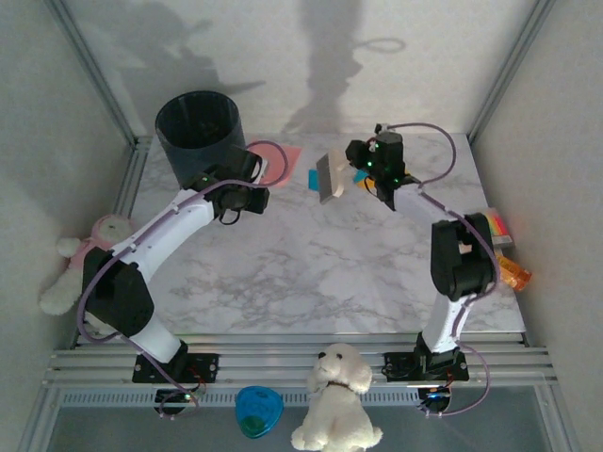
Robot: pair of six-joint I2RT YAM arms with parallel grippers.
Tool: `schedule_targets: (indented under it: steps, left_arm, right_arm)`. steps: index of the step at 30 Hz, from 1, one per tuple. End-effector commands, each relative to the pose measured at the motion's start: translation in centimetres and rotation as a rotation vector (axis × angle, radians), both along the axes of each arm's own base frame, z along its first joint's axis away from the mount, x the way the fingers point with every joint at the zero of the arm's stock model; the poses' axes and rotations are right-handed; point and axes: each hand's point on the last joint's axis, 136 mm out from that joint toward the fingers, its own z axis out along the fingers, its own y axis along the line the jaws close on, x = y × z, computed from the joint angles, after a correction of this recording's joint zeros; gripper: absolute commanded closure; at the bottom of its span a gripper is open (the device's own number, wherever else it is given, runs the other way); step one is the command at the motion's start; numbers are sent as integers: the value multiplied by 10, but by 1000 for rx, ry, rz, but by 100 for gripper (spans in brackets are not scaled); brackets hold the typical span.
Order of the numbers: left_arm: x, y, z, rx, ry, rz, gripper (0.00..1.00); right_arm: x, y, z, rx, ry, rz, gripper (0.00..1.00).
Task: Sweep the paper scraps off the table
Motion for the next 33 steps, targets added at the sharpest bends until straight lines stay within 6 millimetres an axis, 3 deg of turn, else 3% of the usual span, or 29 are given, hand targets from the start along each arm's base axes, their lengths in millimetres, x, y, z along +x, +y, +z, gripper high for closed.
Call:
schedule_targets:
  steps: [1,11,16,22,33]
  left_arm:
    - [1,2,16,19,-66,2,100]
    - [1,2,10,27,-57,4,100]
    - [0,3,9,32,-53,2,100]
    - [-1,2,5,35,-41,-5,100]
    - [-11,-17,-10,57,7,-76,100]
  right_arm:
    - [22,4,16,89,-10,-17,100]
    - [63,3,-35,193,101,-67,100]
    - [65,-1,-56,170,155,-92,100]
    - [39,-28,-80,55,215,-181,100]
    - [-28,-79,-88,-117,245,-312,100]
